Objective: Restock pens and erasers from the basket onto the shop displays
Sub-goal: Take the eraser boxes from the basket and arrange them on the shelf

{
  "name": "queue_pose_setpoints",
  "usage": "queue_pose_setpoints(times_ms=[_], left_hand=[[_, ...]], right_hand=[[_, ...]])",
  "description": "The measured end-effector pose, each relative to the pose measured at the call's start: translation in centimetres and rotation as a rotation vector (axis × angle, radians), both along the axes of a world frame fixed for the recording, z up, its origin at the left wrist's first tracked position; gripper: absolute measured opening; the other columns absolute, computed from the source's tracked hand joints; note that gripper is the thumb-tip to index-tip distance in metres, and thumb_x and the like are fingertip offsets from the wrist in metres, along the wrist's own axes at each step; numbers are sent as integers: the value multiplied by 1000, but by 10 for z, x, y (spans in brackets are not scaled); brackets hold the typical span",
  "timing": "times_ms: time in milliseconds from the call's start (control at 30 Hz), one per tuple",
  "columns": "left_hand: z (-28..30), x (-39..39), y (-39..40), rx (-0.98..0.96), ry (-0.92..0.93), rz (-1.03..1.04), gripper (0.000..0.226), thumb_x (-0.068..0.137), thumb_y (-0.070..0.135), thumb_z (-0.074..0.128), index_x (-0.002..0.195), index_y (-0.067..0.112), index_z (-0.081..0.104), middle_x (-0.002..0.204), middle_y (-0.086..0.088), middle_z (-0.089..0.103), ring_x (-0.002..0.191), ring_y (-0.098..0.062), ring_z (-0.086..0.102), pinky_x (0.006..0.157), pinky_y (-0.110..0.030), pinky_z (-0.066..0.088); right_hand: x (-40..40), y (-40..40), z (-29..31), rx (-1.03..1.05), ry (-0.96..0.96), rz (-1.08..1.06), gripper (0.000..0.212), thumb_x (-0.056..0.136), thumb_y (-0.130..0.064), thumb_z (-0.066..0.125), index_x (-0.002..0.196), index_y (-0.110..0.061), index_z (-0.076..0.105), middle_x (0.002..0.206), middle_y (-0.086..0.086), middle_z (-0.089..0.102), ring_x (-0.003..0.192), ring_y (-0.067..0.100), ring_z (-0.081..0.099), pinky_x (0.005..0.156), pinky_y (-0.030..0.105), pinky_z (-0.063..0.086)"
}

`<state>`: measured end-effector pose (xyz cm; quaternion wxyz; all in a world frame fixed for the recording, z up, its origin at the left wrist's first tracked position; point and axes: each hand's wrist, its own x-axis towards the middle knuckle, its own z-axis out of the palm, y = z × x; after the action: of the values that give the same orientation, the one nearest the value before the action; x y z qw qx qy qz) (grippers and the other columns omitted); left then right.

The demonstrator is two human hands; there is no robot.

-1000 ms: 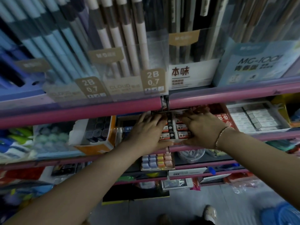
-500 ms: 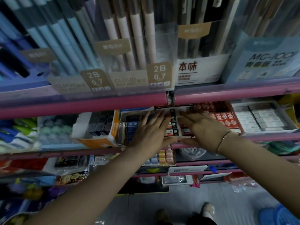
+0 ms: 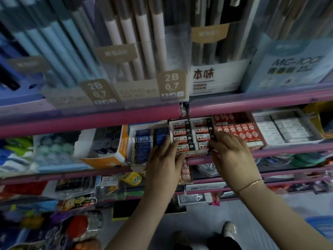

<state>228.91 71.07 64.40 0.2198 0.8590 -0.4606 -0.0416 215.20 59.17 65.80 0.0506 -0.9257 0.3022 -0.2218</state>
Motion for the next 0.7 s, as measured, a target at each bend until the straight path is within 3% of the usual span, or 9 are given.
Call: queue_pose_setpoints(times_ms=[200, 333, 433, 500, 567, 700], left_hand=[[-4, -6, 1, -108, -89, 19, 42, 89, 29, 64, 124, 8, 63, 138, -13, 52, 122, -32, 55, 107, -51, 38], [4, -11, -1, -37, -95, 62, 47, 85, 29, 69, 127, 11, 60, 145, -14, 44, 129, -37, 43, 101, -57, 41], [12, -38, -12, -204, -142, -32, 43, 79, 19, 71, 120, 11, 61, 143, -12, 43, 130, -31, 39, 103, -51, 39], [19, -72, -30, -366, -59, -256, 31, 86, 19, 59, 116, 15, 59, 129, -2, 52, 120, -17, 48, 100, -31, 42], [19, -120, -54, -391, 70, -457, 23, 92, 22, 48, 112, 17, 58, 112, 3, 60, 102, -11, 57, 87, -17, 45], [-2, -240, -111, -21, 466, -654, 16, 92, 21, 53, 101, 18, 66, 86, 4, 68, 77, -12, 63, 65, -24, 50]], right_hand=[[2, 6, -9, -1, -55, -33, 24, 64, 6, 80, 87, 4, 74, 108, 24, 67, 103, 43, 63, 86, 55, 51], [0, 6, -1, 38, -8, 0, 28, 63, 1, 81, 90, -1, 74, 110, 23, 66, 106, 41, 62, 90, 53, 50], [-23, 0, 9, 69, -94, 89, 25, 76, -10, 63, 99, -4, 71, 107, 19, 65, 101, 38, 62, 86, 48, 52], [-55, -8, 15, 73, -155, 87, 29, 80, -14, 53, 100, -4, 70, 103, 18, 64, 93, 37, 62, 77, 43, 51], [-103, -20, 15, 97, -198, 7, 26, 83, -15, 51, 97, -3, 69, 102, 17, 64, 89, 35, 62, 73, 39, 51], [-252, -46, -9, 288, -204, -333, 23, 84, -13, 48, 87, -2, 68, 91, 15, 64, 73, 35, 64, 58, 40, 53]])
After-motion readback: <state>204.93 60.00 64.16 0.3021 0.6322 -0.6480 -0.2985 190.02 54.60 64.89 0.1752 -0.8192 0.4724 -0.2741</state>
